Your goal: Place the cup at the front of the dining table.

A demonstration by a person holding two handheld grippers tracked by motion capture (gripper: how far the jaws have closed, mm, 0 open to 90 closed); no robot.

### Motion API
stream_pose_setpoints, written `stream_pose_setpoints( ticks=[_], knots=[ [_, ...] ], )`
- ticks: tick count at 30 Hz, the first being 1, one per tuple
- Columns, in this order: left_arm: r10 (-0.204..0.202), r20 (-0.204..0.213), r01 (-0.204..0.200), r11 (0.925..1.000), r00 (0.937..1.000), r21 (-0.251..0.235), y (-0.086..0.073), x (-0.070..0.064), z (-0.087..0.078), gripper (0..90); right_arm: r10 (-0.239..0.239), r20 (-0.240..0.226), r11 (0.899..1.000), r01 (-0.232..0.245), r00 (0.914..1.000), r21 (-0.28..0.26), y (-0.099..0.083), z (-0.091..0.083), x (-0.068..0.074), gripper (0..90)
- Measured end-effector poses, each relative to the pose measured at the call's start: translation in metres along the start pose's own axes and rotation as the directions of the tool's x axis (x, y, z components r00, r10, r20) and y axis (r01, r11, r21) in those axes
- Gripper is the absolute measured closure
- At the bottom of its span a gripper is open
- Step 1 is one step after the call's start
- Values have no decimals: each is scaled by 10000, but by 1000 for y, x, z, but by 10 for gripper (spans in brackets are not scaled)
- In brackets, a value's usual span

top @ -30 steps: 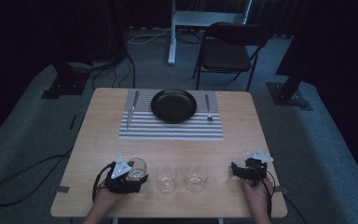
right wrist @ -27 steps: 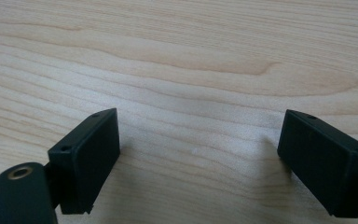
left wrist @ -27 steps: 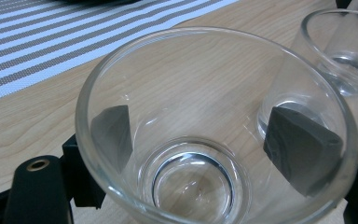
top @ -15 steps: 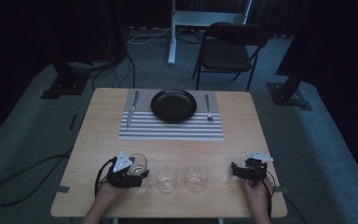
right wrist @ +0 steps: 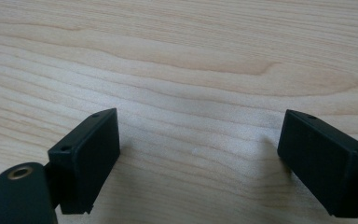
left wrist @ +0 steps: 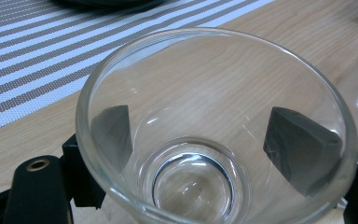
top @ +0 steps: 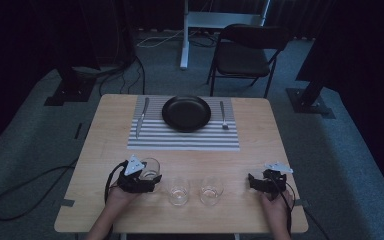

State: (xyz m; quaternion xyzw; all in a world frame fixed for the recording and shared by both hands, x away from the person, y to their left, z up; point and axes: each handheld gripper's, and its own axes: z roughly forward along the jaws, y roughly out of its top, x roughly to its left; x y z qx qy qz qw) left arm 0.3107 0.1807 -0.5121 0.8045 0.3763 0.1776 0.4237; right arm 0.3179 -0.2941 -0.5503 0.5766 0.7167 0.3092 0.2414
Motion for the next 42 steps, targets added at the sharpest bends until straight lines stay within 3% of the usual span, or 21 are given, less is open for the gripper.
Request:
stream_pose_setpoints(
  ticks=[13, 19, 32, 42],
  knots=[
    [-160, -120, 158, 9998, 9998, -124, 16, 9, 10, 205, -12, 1, 10000, 12, 10000, -1, 0, 0, 0, 122],
    [-471, -299, 465, 9987, 9984, -210, 22, 18, 17, 205, -6, 1, 10000, 6, 10000, 1, 0, 0, 0, 122],
    [-446, -428, 439, 9989, 9981, -191, 29, 23, 24, 205, -25, 0, 10000, 25, 10000, -5, 0, 0, 0, 122],
    [-537, -709, 517, 9982, 9960, -303, 44, 32, 31, 205, -23, 2, 10000, 23, 10000, -1, 0, 0, 0, 122]
  ],
)
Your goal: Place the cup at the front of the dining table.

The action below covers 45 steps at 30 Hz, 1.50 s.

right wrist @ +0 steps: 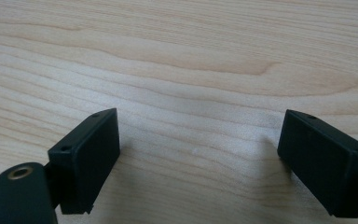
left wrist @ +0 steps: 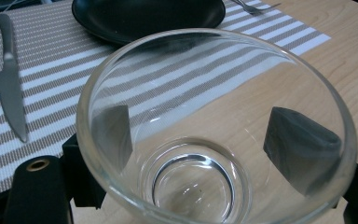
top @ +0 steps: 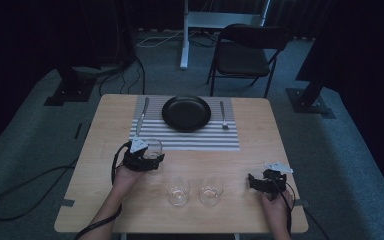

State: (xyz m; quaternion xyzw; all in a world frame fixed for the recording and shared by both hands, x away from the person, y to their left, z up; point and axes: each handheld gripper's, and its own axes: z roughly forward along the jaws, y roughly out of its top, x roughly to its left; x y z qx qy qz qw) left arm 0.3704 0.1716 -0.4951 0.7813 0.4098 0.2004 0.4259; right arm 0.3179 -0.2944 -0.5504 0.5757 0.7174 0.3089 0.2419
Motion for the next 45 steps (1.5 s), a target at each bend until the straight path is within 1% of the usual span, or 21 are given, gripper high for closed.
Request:
stream_pose_setpoints(
  ticks=[3, 4, 7, 14, 15, 16, 18, 21, 23, 25, 26, 28, 29, 31, 33, 38, 41, 42, 45],
  knots=[
    [-30, -4, 30, 10000, 10000, -67, 2, 2, 1, 205, -1, -1, 10000, 1, 10000, -3, 0, 0, 0, 122],
    [-50, -4, 50, 10000, 10000, -64, 5, 4, 3, 205, -1, 0, 10000, 1, 10000, 0, 0, 0, 0, 122],
    [-69, -97, 68, 9999, 9999, -79, 10, 6, 5, 205, 9, -2, 10000, -9, 10000, -3, 0, 0, 0, 122],
    [19, -295, -22, 9999, 9996, -100, 18, 9, 11, 205, 12, 0, 10000, -12, 10000, -3, 0, 0, 0, 122],
    [19, -295, -22, 9999, 9996, -100, 18, 9, 11, 205, 12, 0, 10000, -12, 10000, -3, 0, 0, 0, 122],
    [-78, -202, 74, 9998, 9998, -188, 20, 10, 12, 205, 10, -1, 10000, -10, 10000, 0, 0, 0, 0, 123],
    [-22, -285, 17, 9999, 9996, -171, 21, 10, 14, 205, 7, 0, 10000, -7, 10000, -1, 0, 0, 0, 122],
    [-92, -290, 87, 9998, 9995, -177, 22, 12, 16, 205, 8, -1, 10000, -8, 10000, 0, 0, 0, 0, 123],
    [-73, -465, 68, 9999, 9989, -111, 24, 13, 19, 205, 5, 0, 10000, -5, 10000, -2, 0, 0, 0, 122],
    [-139, -463, 134, 9999, 9988, -99, 25, 14, 21, 205, 6, -3, 10000, -6, 10000, -9, 0, 0, 0, 122],
    [-95, -545, 89, 9999, 9985, -119, 26, 14, 22, 205, 3, -1, 10000, -3, 10000, -3, 0, 0, 0, 122],
    [-126, -558, 120, 9999, 9984, -110, 27, 14, 23, 205, 5, -1, 10000, -5, 10000, -7, 0, 0, 0, 122],
    [-163, -607, 156, 9998, 9980, -131, 32, 16, 26, 205, 3, -2, 10000, -3, 10000, -7, 0, 0, 0, 123],
    [-240, -568, 231, 9996, 9981, -165, 35, 18, 29, 205, 1, -3, 10000, -1, 10000, -6, 0, 0, 0, 123],
    [-191, -676, 186, 9998, 9975, -74, 37, 20, 32, 205, 0, -1, 10000, 0, 10000, -5, 0, 0, 0, 123],
    [-375, -722, 366, 9992, 9967, -144, 38, 24, 35, 205, 0, -1, 10000, 0, 10000, -4, 0, 0, 0, 122],
    [-363, -813, 355, 9993, 9960, -102, 38, 26, 37, 205, -7, -2, 10000, 7, 10000, -6, 0, 0, 0, 122],
    [-420, -828, 417, 9991, 9957, -56, 38, 28, 41, 205, -10, 0, 10000, 10, 10000, -6, 0, 0, 0, 122],
    [-533, -851, 530, 9986, 9949, -61, 40, 31, 44, 205, -3, -2, 10000, 3, 10000, -9, 0, 0, 0, 122]
  ],
)
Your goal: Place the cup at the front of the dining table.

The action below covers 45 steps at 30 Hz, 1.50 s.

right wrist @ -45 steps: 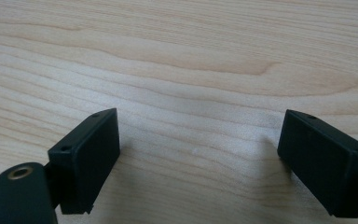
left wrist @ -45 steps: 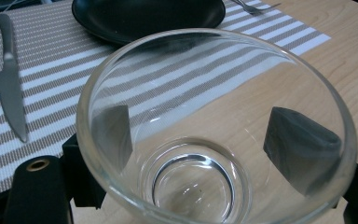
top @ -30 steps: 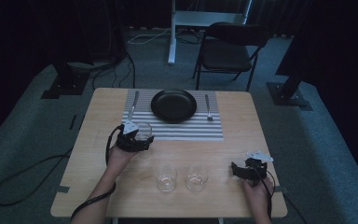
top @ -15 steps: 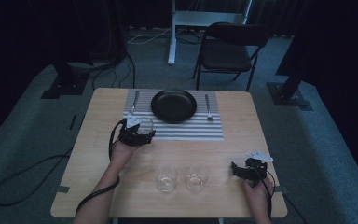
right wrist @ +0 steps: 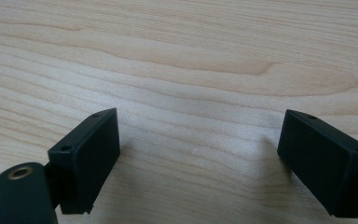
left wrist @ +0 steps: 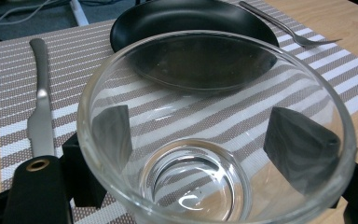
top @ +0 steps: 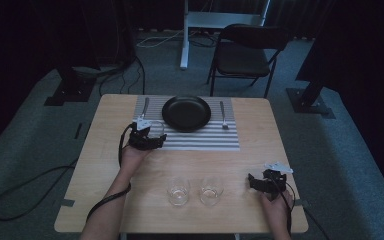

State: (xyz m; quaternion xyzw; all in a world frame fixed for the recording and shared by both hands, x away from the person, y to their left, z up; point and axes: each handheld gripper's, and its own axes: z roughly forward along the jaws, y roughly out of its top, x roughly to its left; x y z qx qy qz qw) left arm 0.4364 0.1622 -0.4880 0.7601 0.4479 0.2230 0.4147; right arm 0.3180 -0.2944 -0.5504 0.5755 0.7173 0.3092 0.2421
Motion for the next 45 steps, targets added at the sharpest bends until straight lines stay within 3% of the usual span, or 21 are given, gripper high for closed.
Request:
stream_pose_setpoints(
  ticks=[13, 22, 30, 34, 40, 45],
  knots=[
    [-181, -88, 182, 9998, 9998, 71, 9, 8, 13, 205, 12, -3, 10000, -12, 10000, -6, 0, 0, 0, 123],
    [-61, -443, 65, 9999, 9990, 83, 13, 14, 23, 205, -5, -22, 10000, 5, 10000, 10, 0, -1, 0, 122],
    [-238, -663, 251, 9995, 9975, 192, 14, 21, 33, 205, -10, -25, 10000, 10, 10000, 4, -1, -1, 0, 123],
    [-309, -497, 316, 9994, 9983, 128, 14, 24, 37, 205, -9, -27, 10000, 9, 10000, 2, -1, -1, 0, 123],
    [-459, -710, 476, 9986, 9964, 231, 10, 29, 44, 205, -9, -26, 10000, 9, 10000, 1, -1, -1, 0, 122],
    [-330, -498, 345, 9990, 9982, 288, 6, 32, 48, 205, -12, -30, 10000, 12, 10000, 3, -1, -1, 0, 123]
  ],
)
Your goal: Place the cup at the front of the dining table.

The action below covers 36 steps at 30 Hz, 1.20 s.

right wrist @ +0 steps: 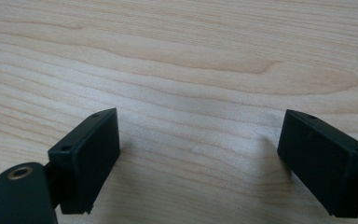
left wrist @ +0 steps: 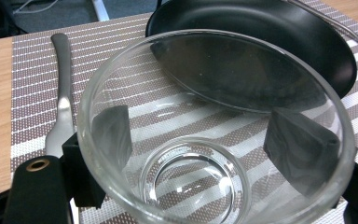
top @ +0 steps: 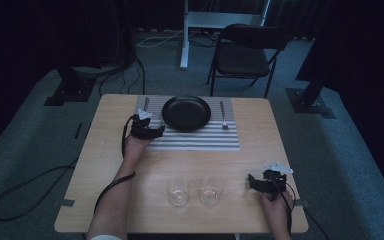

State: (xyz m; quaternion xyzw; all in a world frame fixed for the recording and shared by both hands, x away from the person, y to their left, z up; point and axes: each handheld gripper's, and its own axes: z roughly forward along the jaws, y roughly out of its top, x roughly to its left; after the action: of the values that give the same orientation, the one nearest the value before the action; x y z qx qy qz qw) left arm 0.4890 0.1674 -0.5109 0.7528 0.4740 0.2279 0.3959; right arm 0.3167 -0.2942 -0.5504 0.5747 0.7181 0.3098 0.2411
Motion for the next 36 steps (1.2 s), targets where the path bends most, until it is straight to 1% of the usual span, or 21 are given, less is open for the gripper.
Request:
stream_pose_setpoints(
  ticks=[1, 2, 3, 4, 5, 6, 7, 11, 12, 17, 18, 24, 25, 27, 29, 30, 33, 36],
  knots=[
    [152, -111, -152, 9999, 9998, 28, -1, -1, 2, 205, 0, 0, 10000, 0, 10000, -1, 0, 0, 0, 123],
    [236, -33, -236, 9997, 9997, 50, -1, -2, 3, 205, 2, 0, 10000, -2, 10000, 1, 0, 0, 0, 123],
    [236, -33, -236, 9997, 9997, 50, -1, -2, 3, 205, 2, 0, 10000, -2, 10000, 1, 0, 0, 0, 123],
    [404, -74, -403, 9991, 9992, 122, -4, -4, 6, 205, 1, -1, 10000, -1, 10000, 0, 0, 0, 0, 122],
    [404, -74, -403, 9991, 9992, 122, -4, -4, 6, 205, 1, -1, 10000, -1, 10000, 0, 0, 0, 0, 122],
    [527, -101, -525, 9984, 9986, 192, -8, -4, 8, 205, 2, -1, 10000, -2, 10000, 0, 0, 0, 0, 122],
    [388, -95, -386, 9991, 9992, 158, -8, -4, 8, 204, -4, -3, 10000, 4, 10000, -2, 0, 0, 0, 122],
    [427, -157, -424, 9990, 9990, 139, -9, -5, 8, 202, -3, -1, 10000, 3, 10000, -1, 0, 0, 0, 122],
    [283, -85, -282, 9994, 9996, 176, -9, -4, 9, 202, -4, -3, 10000, 4, 10000, -1, 0, 0, 0, 123],
    [183, -159, -179, 9995, 9997, 256, -7, -5, 9, 199, 1, 1, 10000, -1, 10000, 1, 0, 0, 0, 123],
    [35, -144, -31, 9995, 9999, 318, -7, -5, 9, 199, 2, -2, 10000, -2, 10000, -2, 0, 0, 0, 123],
    [24, -97, -20, 9992, 10000, 399, -6, -5, 8, 197, 0, -4, 10000, 0, 10000, -2, 0, 0, 0, 123],
    [-166, 62, 163, 9988, 9998, 452, -6, -3, 7, 197, 2, -4, 10000, -2, 10000, -1, 0, 0, 0, 123],
    [-311, 167, 303, 9985, 9994, 453, -6, -2, 6, 185, 0, -4, 10000, 0, 10000, -2, 0, 0, 0, 123],
    [-449, 214, 434, 9968, 9988, 675, -4, -1, 5, 180, 0, -3, 10000, 0, 10000, -2, 0, 0, 0, 123],
    [-449, 214, 434, 9968, 9988, 675, -4, -1, 5, 180, 0, -3, 10000, 0, 10000, -2, 0, 0, 0, 123],
    [-402, 300, 374, 9954, 9987, 881, -4, 0, 3, 179, 0, -3, 10000, 0, 10000, -2, 0, 0, 0, 123],
    [-314, 275, 289, 9958, 9991, 874, -4, 0, 2, 179, -2, -3, 10000, 2, 10000, -3, 0, 0, 0, 123]
  ],
)
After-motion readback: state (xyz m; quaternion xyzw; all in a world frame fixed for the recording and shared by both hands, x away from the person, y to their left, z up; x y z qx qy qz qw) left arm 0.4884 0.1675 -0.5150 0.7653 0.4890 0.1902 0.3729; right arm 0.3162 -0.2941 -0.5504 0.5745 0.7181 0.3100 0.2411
